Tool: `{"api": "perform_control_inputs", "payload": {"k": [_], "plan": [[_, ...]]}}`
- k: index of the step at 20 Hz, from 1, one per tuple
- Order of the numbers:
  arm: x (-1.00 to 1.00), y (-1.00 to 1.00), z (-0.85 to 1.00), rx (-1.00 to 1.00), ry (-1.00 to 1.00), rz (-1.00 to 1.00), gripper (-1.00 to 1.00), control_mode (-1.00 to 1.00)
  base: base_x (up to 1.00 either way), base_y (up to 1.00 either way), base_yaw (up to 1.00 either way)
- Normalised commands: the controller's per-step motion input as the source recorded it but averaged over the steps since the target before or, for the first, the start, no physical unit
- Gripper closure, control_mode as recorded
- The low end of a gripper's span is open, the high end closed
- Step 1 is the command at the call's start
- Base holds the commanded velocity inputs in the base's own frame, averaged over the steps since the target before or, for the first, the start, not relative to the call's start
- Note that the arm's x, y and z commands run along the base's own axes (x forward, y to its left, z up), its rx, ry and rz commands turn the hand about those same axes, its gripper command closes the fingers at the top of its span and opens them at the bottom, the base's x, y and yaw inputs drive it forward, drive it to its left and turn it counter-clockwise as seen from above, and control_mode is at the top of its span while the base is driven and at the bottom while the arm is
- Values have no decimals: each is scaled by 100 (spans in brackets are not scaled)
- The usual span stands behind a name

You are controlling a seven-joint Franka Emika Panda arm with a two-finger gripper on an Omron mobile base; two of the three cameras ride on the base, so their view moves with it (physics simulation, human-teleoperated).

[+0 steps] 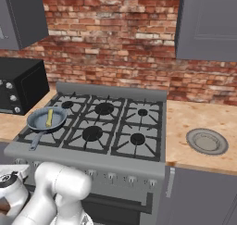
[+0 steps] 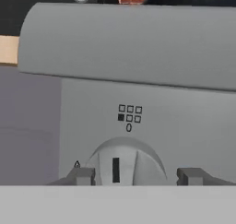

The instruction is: Pick up the butter stick and place it in the pan. Then turn on the burner for the pan.

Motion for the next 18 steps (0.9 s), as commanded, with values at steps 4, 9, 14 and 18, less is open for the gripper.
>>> {"api": "perform_control_inputs", "payload": {"k": [4, 9, 14, 18], "plan": [[0, 19, 0, -24, 0, 0, 100, -100, 0, 0, 0], [-1, 23, -1, -27, 0, 0, 100, -100, 0, 0, 0], [-3, 24, -3, -29, 0, 0, 100, -100, 0, 0, 0], [-2, 22, -8, -28, 0, 0, 100, -100, 0, 0, 0]]}}
